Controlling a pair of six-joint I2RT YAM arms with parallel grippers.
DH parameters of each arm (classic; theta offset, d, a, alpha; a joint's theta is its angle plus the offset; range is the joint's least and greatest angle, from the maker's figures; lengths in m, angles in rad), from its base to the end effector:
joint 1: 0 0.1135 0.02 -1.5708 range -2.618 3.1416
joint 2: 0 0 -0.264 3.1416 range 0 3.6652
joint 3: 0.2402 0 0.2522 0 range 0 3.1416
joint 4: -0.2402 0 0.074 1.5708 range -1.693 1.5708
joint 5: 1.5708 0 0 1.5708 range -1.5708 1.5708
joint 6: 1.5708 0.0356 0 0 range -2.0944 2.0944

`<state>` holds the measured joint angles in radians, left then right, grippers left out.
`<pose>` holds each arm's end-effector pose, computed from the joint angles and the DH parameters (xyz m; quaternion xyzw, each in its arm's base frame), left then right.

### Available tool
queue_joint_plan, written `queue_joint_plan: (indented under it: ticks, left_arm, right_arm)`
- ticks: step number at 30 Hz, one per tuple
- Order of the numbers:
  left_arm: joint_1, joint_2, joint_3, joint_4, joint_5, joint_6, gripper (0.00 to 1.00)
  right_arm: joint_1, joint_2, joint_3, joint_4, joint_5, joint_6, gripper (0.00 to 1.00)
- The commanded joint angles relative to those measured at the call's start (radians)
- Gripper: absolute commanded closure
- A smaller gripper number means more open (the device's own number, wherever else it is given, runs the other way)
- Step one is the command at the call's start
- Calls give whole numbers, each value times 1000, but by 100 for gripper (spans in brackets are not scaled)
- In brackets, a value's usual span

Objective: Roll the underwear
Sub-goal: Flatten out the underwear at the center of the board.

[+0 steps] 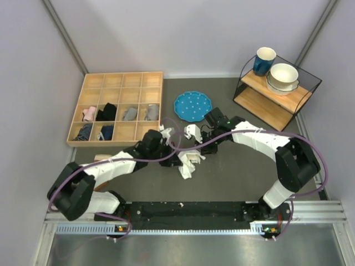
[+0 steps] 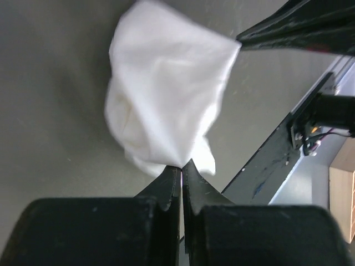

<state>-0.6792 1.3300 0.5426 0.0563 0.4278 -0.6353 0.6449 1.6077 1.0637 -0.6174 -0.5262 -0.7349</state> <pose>0.1865 -0.1696 0.1676 0.1061 0.8902 -0.3968 0.1969 0.2387 0.2019 0.2058 -0.6425 0.6956 0.2456 0.2075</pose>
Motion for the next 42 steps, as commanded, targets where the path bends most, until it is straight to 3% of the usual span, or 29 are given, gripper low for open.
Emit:
queue_joint_plan:
  ticks: [1,5,10,13,20,27,32,36,42]
  left_arm:
    - [98,-94,201,-255,99,190,100]
    - [171,-84,387,-468,157,328,100]
    - [188,-60,589,-657,199,459,100]
    - [188,-66,623,-702,238,476,100]
    - [172,-147,573,-704,417,419,100]
    - [185,-97,406,-535,430,382,100]
    - [193,89,413,-408,512,298,100]
    - [193,107,413,-249,496,168,100]
    - [194,221,430,-66,463,13,100]
  right_arm:
    - [-22,-58,178,-67,6,0,100]
    - [-30,-77,364,-163,57,-40,100]
    - [-36,-172,404,-177,104,-69,100]
    - [-37,-258,366,-197,109,-107,100]
    - [-39,-385,312,-415,-90,-184,100]
    - [-37,-342,203,-323,-112,-95,100]
    - [-36,-247,147,-312,-352,-90,90]
    - [-37,-227,116,-279,-414,-78,72]
    - [-39,-223,13,-92,-264,86,53]
